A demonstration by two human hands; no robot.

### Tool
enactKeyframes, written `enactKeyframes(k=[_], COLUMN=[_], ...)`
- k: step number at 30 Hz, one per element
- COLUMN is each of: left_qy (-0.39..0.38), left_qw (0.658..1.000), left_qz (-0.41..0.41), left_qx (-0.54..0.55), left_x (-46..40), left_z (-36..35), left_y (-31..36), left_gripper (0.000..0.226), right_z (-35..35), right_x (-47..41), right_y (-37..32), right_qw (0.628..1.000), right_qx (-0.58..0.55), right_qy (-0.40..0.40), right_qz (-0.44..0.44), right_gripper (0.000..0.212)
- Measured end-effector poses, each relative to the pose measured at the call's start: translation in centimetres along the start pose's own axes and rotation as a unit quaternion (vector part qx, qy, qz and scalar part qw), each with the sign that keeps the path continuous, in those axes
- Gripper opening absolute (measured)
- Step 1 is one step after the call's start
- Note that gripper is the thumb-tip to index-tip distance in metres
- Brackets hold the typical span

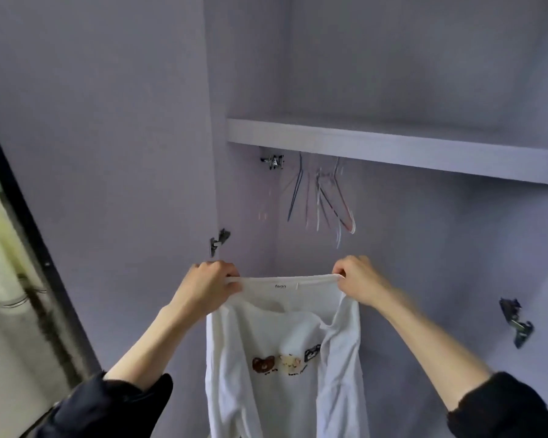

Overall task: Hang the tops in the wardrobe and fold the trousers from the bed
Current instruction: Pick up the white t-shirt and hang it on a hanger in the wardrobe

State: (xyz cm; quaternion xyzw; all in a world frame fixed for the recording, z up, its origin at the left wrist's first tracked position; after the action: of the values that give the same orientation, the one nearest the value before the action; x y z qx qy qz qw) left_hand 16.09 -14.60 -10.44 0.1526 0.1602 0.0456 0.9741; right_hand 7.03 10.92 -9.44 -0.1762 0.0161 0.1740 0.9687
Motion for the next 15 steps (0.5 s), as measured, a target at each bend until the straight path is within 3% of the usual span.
enactKeyframes(k=[4, 9, 12, 15], left_qy=[-0.087, 0.041, 0.027, -0.008], left_qw=[0.996, 0.998, 0.997, 0.995], left_qz=[0.011, -0.011, -0.013, 0.002], left_qx=[-0.005, 0.056, 0.076, 0.100], left_x=[-3.9, -9.2, -11.8, -13.3], left_z=[-3.5, -4.4, -5.5, -7.2], left_y=[-0.9, -1.8, -1.6, -0.6], left_gripper=[0.016, 0.018, 0.016, 0.016], right_z=[-1.6, 0.3, 0.5, -0.7], right_x=[-2.1, -3.5, -5.0, -6.3], right_y=[1.2, 3.0, 6.2, 8.4], right_qw=[0.996, 0.967, 0.980, 0.985], right_qx=[0.002, -0.019, 0.017, -0.024], right_qy=[0.079, 0.251, 0.166, 0.101], right_qz=[-0.048, -0.031, -0.103, -0.141], right_gripper=[0.021, 0.013, 0.026, 0.032])
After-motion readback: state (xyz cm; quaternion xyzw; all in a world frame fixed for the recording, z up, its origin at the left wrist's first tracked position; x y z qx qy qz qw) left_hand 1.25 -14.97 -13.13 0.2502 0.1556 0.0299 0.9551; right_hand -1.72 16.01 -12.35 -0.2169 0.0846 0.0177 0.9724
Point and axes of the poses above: each hand's wrist, its own x-axis away from the middle knuckle, its own z-axis out of the back of the hand, y = z × x, the point moved 2 cm from there along -x, towards the middle knuckle, and after that the axes turned 2 degrees about y, right-handed, at the moved point
